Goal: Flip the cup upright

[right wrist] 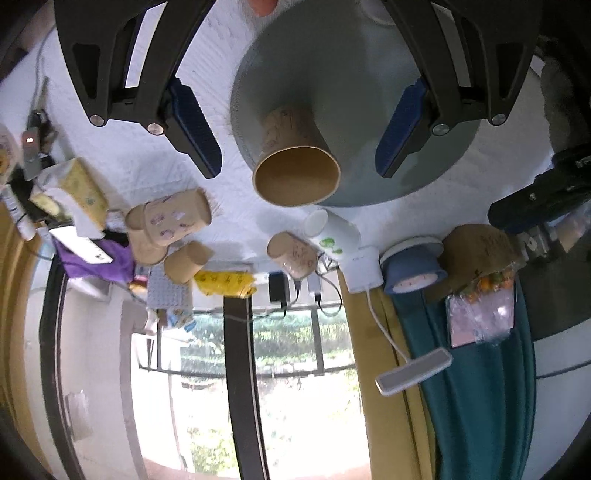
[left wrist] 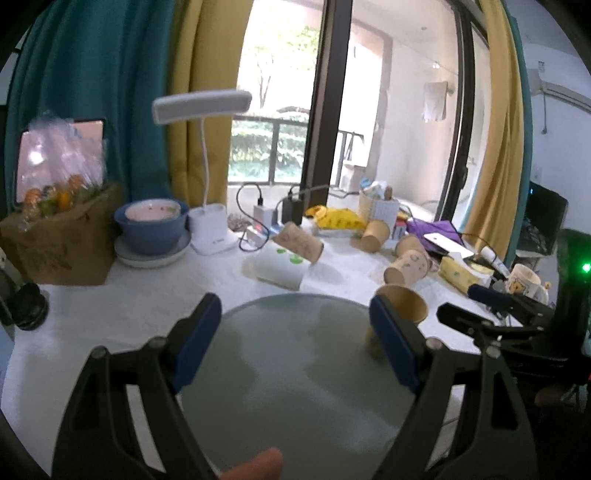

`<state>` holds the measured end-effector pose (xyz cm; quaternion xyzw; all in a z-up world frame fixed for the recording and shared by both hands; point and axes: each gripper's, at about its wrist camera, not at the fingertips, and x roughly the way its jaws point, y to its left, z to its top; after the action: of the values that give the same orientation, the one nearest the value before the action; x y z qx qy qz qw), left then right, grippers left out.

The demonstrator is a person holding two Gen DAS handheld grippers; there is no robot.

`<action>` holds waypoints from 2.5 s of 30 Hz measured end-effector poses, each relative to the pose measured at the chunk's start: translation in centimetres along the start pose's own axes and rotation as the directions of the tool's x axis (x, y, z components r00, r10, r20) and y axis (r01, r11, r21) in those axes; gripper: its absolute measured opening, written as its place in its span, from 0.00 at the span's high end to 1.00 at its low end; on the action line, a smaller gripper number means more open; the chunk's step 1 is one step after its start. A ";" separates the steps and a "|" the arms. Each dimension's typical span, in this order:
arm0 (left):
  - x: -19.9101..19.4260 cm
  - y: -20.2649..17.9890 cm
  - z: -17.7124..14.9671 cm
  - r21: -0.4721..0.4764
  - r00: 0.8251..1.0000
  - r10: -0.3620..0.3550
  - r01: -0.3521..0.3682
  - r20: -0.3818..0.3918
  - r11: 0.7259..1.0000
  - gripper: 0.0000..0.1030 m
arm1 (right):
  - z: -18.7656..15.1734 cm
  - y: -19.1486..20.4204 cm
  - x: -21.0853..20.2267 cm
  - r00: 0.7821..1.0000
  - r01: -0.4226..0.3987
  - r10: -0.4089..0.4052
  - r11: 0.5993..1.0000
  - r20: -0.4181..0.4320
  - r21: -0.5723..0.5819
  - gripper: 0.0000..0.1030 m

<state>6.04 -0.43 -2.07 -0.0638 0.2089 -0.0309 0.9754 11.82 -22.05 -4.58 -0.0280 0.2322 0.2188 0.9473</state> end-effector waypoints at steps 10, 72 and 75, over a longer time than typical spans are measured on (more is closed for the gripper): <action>-5.3 -2.3 0.8 0.038 0.992 0.021 -0.026 0.124 0.999 0.19 | 1.6 1.5 -6.2 0.993 0.032 -0.029 0.999 0.112 -0.023 0.15; -10.1 -3.6 2.6 0.061 0.969 0.015 -0.031 0.248 0.998 0.19 | 2.9 2.3 -10.9 0.978 0.051 -0.043 0.998 0.205 -0.031 0.15; -10.1 -3.7 2.6 0.060 0.969 0.015 -0.031 0.247 0.998 0.19 | 2.9 2.2 -10.9 0.978 0.051 -0.044 0.998 0.204 -0.031 0.15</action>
<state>-2.19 -2.89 4.83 -0.0336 0.0855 -0.0182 0.9956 3.46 -24.00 2.98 -0.0282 0.1297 0.2019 0.9704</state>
